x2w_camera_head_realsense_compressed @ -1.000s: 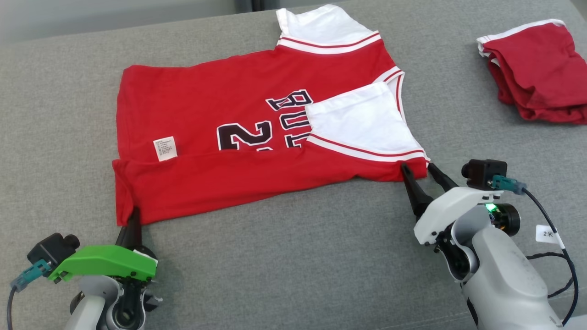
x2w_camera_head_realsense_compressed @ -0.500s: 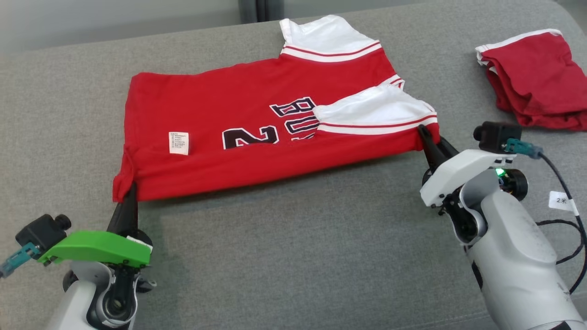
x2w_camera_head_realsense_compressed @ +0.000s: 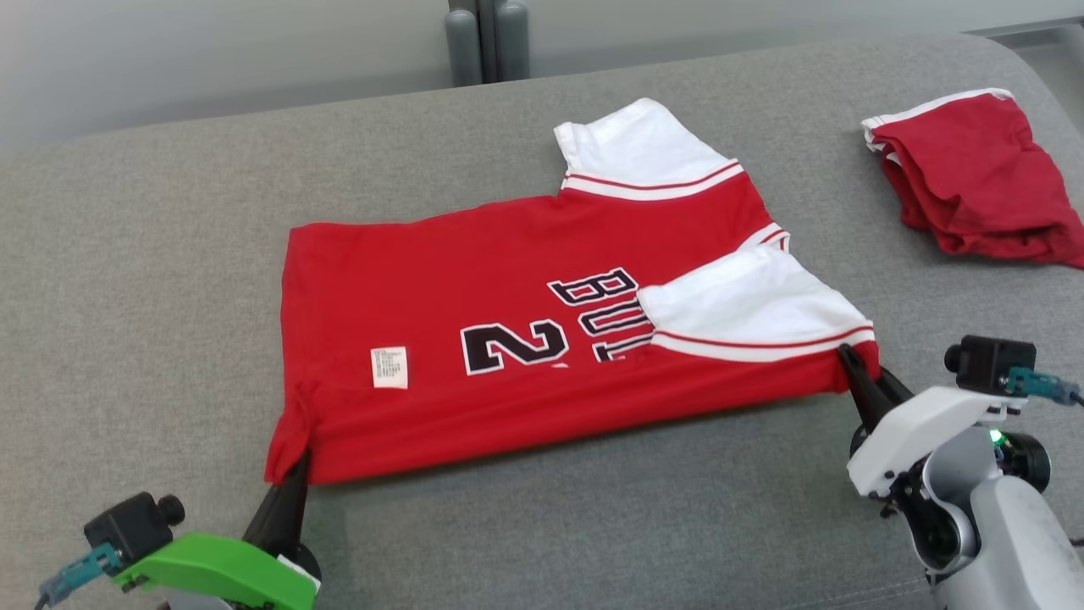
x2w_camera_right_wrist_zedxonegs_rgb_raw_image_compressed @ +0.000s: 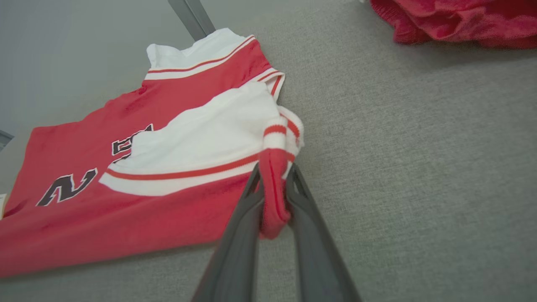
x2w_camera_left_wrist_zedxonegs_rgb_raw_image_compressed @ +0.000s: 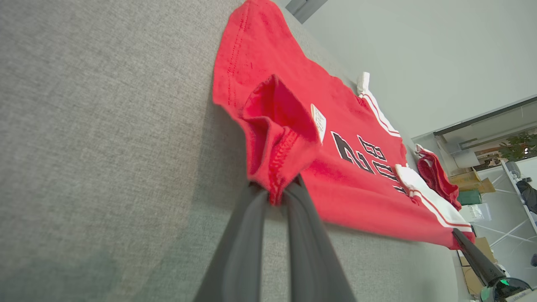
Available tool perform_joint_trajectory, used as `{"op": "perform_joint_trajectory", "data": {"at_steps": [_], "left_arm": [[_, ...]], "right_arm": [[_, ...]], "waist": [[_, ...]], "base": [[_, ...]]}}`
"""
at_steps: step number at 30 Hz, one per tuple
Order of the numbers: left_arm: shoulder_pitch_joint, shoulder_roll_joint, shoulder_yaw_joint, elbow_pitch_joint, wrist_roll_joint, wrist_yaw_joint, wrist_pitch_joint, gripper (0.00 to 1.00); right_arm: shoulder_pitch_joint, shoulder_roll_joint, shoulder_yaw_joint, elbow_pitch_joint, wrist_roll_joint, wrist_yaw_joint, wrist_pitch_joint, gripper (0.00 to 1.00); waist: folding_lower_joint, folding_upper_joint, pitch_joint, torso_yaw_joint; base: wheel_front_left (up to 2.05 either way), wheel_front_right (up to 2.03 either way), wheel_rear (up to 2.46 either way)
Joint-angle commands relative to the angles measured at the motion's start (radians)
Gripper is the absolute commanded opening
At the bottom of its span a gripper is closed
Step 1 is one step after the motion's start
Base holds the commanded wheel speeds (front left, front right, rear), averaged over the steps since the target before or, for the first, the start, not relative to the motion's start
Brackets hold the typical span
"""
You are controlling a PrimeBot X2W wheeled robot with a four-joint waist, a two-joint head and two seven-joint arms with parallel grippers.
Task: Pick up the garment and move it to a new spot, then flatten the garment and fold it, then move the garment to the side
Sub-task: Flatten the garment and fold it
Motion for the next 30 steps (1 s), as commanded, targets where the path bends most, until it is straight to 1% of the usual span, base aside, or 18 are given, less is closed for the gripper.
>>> {"op": "perform_joint_trajectory", "data": {"at_steps": [1, 4, 5, 6, 7, 11, 15, 19, 23, 26, 28, 30], "left_arm": [[0.024, 0.009, 0.0, 0.0, -0.001, 0.01, -0.001, 0.0], [0.046, 0.003, -0.014, 0.008, 0.012, 0.027, -0.004, 0.0], [0.05, 0.002, -0.017, 0.014, 0.018, 0.034, -0.004, 0.35], [0.051, 0.007, -0.024, 0.018, 0.03, 0.04, -0.005, 0.62], [0.052, 0.006, -0.029, 0.021, 0.032, 0.044, -0.002, 1.0], [0.059, 0.022, -0.044, 0.017, 0.05, 0.057, 0.017, 1.0], [0.062, 0.059, -0.034, -0.014, 0.073, 0.078, 0.012, 1.0], [0.016, 0.123, -0.015, -0.061, 0.11, 0.095, 0.027, 1.0], [-0.089, 0.206, -0.013, -0.102, 0.17, 0.095, 0.079, 1.0], [-0.215, 0.277, -0.03, -0.104, 0.244, 0.086, 0.137, 1.0], [-0.297, 0.303, -0.048, -0.086, 0.288, 0.079, 0.176, 1.0], [-0.372, 0.312, -0.072, -0.059, 0.324, 0.069, 0.214, 1.0]], "right_arm": [[0.032, 0.001, -0.017, -0.017, 0.001, -0.002, 0.008, 0.0], [0.087, 0.022, -0.025, -0.041, -0.011, -0.002, 0.017, 0.0], [0.1, 0.028, -0.027, -0.044, -0.009, -0.002, 0.015, 0.05], [0.112, 0.033, -0.033, -0.045, -0.006, -0.002, 0.005, 0.4], [0.122, 0.035, -0.035, -0.044, -0.009, -0.002, 0.002, 1.0], [0.149, 0.047, -0.048, -0.036, -0.013, -0.002, -0.02, 1.0], [0.156, 0.047, -0.077, -0.052, -0.031, -0.002, -0.04, 1.0], [0.121, 0.048, -0.093, -0.099, -0.08, -0.002, -0.056, 1.0], [0.071, 0.048, -0.084, -0.151, -0.111, -0.002, -0.046, 1.0], [0.022, 0.048, -0.062, -0.183, -0.12, -0.002, -0.034, 1.0], [-0.008, 0.047, -0.045, -0.197, -0.123, -0.002, -0.027, 1.0], [-0.034, 0.047, -0.027, -0.202, -0.123, -0.002, -0.024, 1.0]], "waist": [[0.0, 0.0, -0.003, -0.004], [0.0, 0.0, -0.006, -0.009], [0.0, 0.0, -0.007, -0.01], [0.0, 0.0, -0.008, -0.011], [0.0, 0.0, -0.01, -0.012], [0.0, 0.0, -0.015, -0.013], [0.0, 0.0, -0.017, -0.015], [0.0, 0.0, -0.009, -0.019], [0.0, 0.0, 0.014, -0.026], [0.0, 0.0, 0.042, -0.036], [0.0, 0.0, 0.066, -0.046], [0.0, 0.0, 0.092, -0.055]], "base": [[0.0, 0.0, 0.0], [0.0, 0.0, 0.0], [0.0, 0.0, 0.0], [0.0, 0.0, 0.0], [0.0, 0.0, 0.0], [0.0, 0.0, 0.0], [0.0, 0.0, 0.0], [0.0, 0.0, 0.0], [0.0, 0.0, 0.0], [0.0, 0.0, 0.0], [0.0, 0.0, 0.0], [0.0, 0.0, 0.0]]}}
